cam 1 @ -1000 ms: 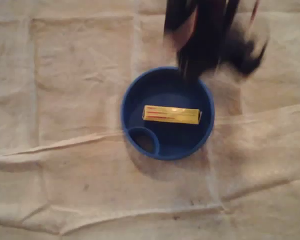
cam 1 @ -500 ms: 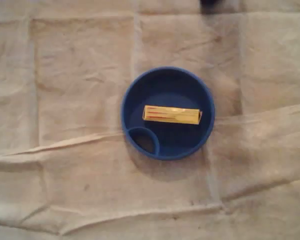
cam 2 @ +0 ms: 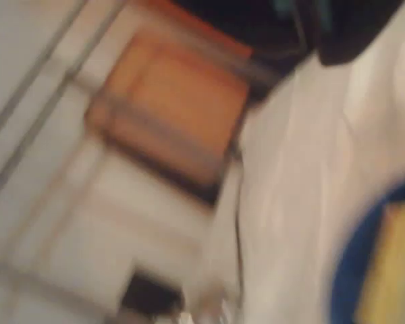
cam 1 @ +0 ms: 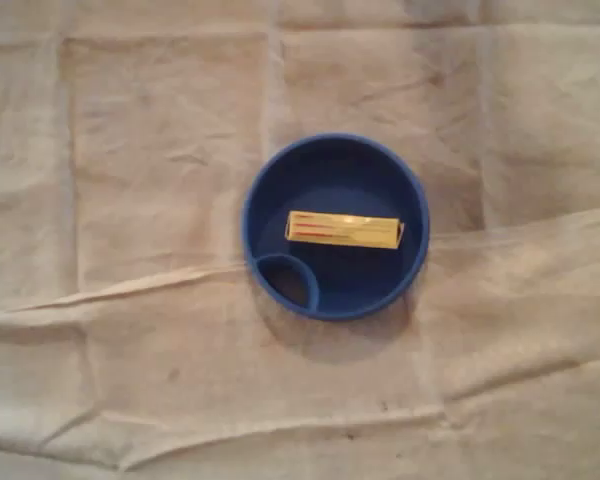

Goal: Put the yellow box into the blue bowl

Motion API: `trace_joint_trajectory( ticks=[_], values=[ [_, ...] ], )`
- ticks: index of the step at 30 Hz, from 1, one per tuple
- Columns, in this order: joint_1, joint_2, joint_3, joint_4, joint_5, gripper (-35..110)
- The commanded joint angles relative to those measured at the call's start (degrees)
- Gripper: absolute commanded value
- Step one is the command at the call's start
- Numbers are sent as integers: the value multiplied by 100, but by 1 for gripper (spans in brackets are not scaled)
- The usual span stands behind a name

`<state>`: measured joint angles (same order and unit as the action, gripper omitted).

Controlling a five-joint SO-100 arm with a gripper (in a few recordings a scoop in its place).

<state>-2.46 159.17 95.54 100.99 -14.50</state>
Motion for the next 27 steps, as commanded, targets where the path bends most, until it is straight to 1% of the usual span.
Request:
trace_joint_trajectory(
  ticks=[1, 10, 17, 27],
  values=[
    [-35, 466, 158, -18, 79, 0],
    [-79, 1934, 923, -18, 475, 0],
    [-35, 2443, 1345, -18, 483, 0],
    [-79, 2936, 1345, -18, 483, 0]
  ],
)
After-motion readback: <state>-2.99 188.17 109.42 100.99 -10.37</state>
